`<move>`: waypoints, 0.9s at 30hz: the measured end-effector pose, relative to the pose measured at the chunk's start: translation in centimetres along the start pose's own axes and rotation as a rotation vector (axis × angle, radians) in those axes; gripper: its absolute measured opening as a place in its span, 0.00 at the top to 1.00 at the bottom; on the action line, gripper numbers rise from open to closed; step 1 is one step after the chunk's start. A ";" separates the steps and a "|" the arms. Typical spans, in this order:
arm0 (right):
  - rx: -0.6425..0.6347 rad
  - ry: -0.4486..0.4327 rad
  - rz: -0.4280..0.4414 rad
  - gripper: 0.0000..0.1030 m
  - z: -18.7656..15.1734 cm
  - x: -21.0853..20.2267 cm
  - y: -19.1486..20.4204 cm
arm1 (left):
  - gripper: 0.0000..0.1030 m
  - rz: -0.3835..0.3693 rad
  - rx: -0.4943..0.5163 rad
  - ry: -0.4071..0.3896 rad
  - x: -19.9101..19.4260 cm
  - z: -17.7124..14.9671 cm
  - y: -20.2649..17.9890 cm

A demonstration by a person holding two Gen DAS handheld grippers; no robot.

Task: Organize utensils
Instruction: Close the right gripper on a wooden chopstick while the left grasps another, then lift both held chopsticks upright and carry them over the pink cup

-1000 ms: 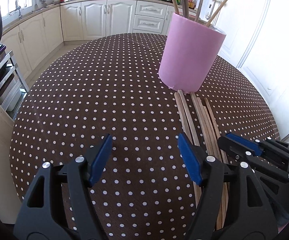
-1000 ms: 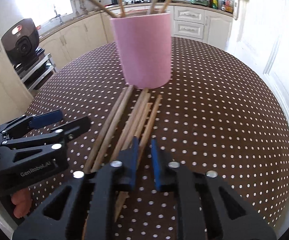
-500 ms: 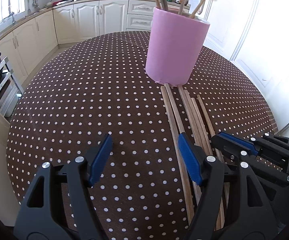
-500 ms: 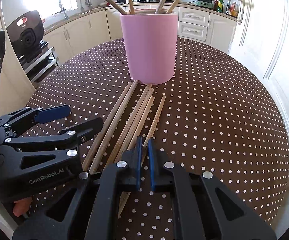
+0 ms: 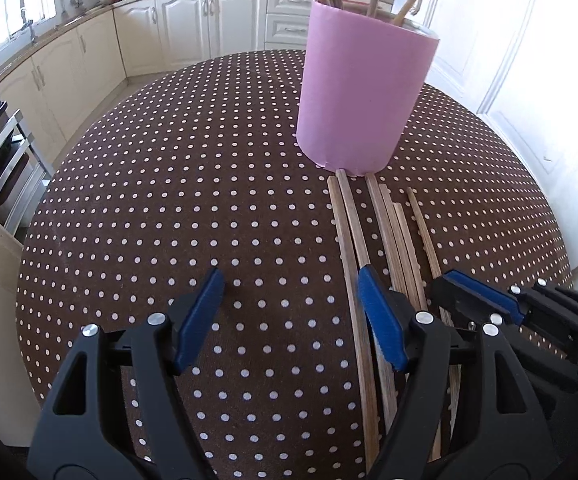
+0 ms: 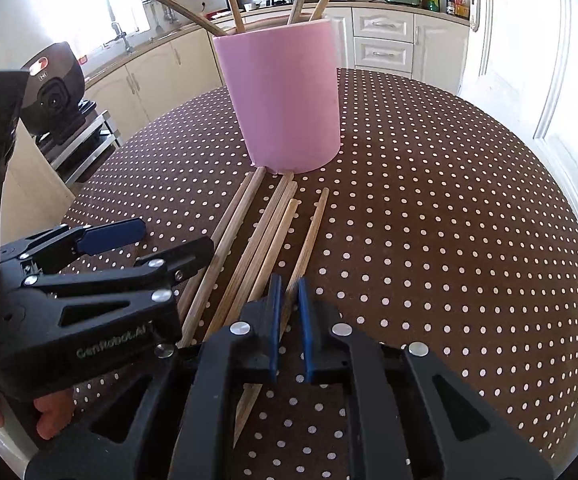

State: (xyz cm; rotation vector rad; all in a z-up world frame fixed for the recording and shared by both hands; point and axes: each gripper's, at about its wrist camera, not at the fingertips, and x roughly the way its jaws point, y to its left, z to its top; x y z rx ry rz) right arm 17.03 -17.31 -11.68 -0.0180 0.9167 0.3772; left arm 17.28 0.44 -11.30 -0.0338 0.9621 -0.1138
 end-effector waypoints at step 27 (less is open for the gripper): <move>-0.035 0.006 -0.057 0.92 0.2 0.0 -1.0 | 0.93 -0.105 0.160 0.006 0.0 0.7 -0.1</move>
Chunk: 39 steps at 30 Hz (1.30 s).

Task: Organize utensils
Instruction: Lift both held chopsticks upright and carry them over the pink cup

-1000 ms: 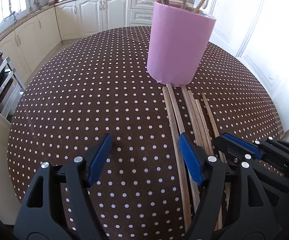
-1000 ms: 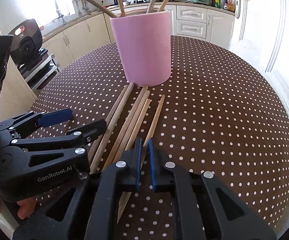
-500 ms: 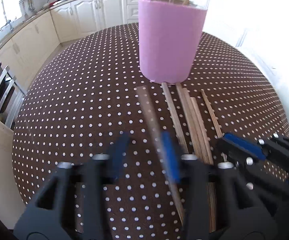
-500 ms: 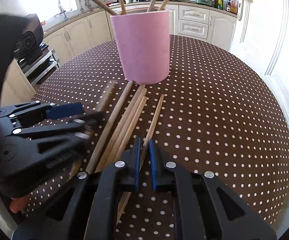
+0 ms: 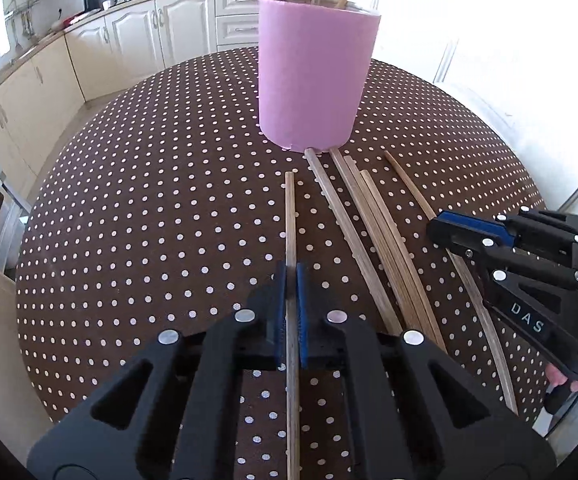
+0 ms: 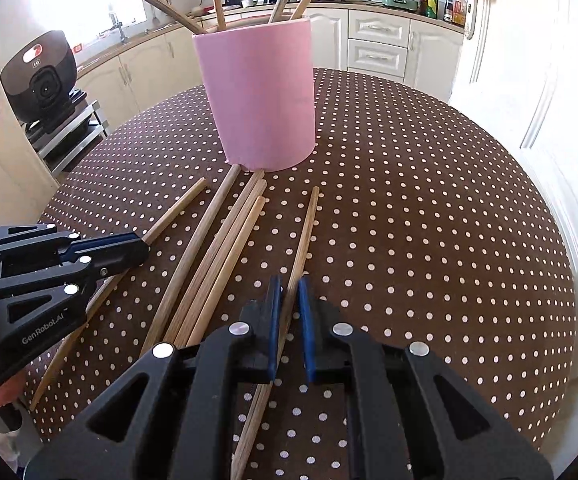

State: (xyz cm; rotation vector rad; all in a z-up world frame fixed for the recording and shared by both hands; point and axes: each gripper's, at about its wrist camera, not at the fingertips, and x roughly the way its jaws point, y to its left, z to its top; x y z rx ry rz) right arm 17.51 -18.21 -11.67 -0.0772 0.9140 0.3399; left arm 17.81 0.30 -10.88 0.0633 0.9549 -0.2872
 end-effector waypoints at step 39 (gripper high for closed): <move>0.217 -0.363 0.017 0.96 2.9 -9.1 -4.2 | 0.94 0.056 -0.120 -0.356 -6.6 4.0 1.2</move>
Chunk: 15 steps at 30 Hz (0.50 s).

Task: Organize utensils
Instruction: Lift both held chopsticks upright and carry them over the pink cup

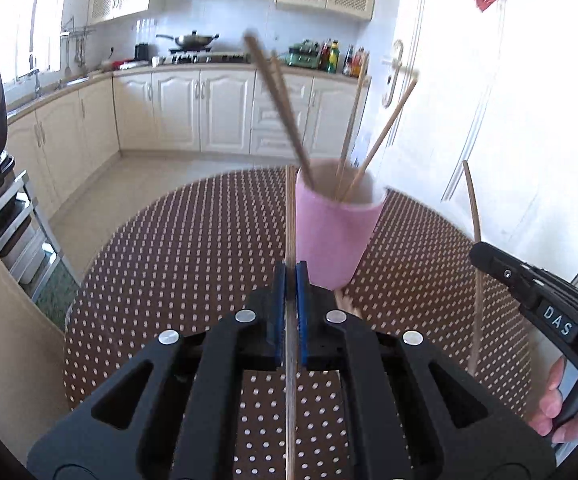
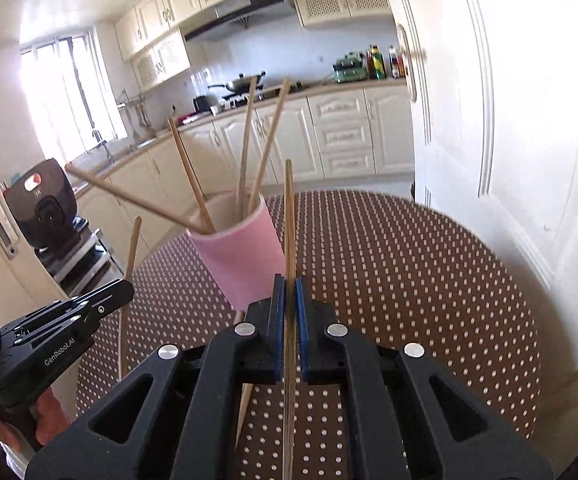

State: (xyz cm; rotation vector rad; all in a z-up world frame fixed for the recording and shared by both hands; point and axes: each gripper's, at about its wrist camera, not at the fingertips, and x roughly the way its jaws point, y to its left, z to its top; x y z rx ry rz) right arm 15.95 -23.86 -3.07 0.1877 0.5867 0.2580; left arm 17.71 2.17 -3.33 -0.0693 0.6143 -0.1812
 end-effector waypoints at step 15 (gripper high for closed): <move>-0.008 -0.152 0.009 0.96 3.6 -1.7 1.9 | 0.94 -0.002 0.016 -0.132 -2.7 3.4 -1.7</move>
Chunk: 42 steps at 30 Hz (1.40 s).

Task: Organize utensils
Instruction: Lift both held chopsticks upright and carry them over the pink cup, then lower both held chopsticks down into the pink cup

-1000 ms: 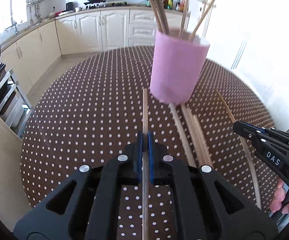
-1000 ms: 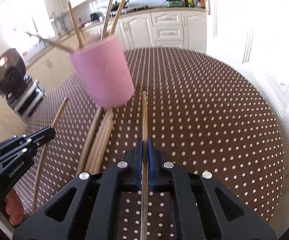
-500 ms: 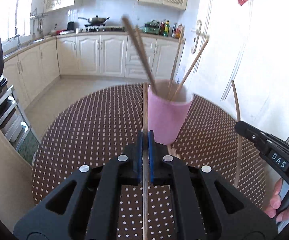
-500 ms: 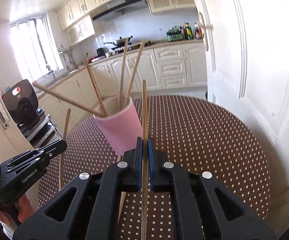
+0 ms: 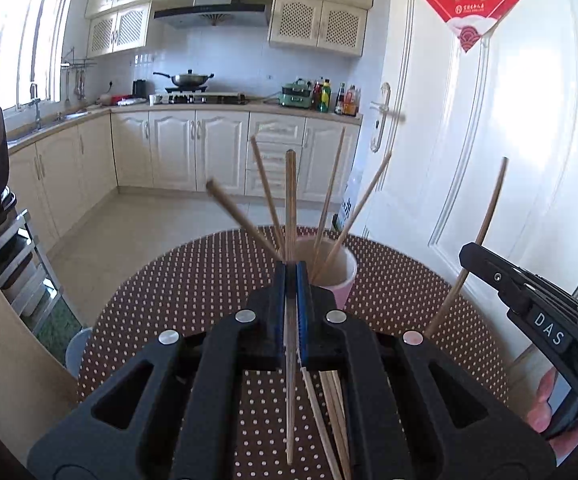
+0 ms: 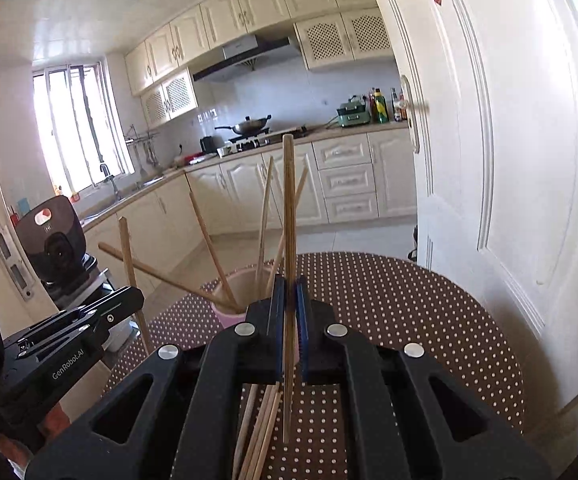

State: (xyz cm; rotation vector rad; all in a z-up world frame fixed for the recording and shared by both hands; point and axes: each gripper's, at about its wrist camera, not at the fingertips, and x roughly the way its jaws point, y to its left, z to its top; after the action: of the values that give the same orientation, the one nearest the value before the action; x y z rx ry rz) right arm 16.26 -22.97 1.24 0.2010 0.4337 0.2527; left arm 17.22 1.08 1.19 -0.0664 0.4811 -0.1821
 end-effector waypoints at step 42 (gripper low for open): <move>-0.003 -0.229 0.031 0.96 6.7 2.3 1.9 | 0.94 0.034 -0.038 -0.277 0.5 9.7 -2.1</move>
State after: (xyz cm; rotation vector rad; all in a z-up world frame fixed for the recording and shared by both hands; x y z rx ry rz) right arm 20.88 -21.48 6.77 0.2307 0.2029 0.2577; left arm 21.83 -0.86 9.81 -0.1185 0.2092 -0.1284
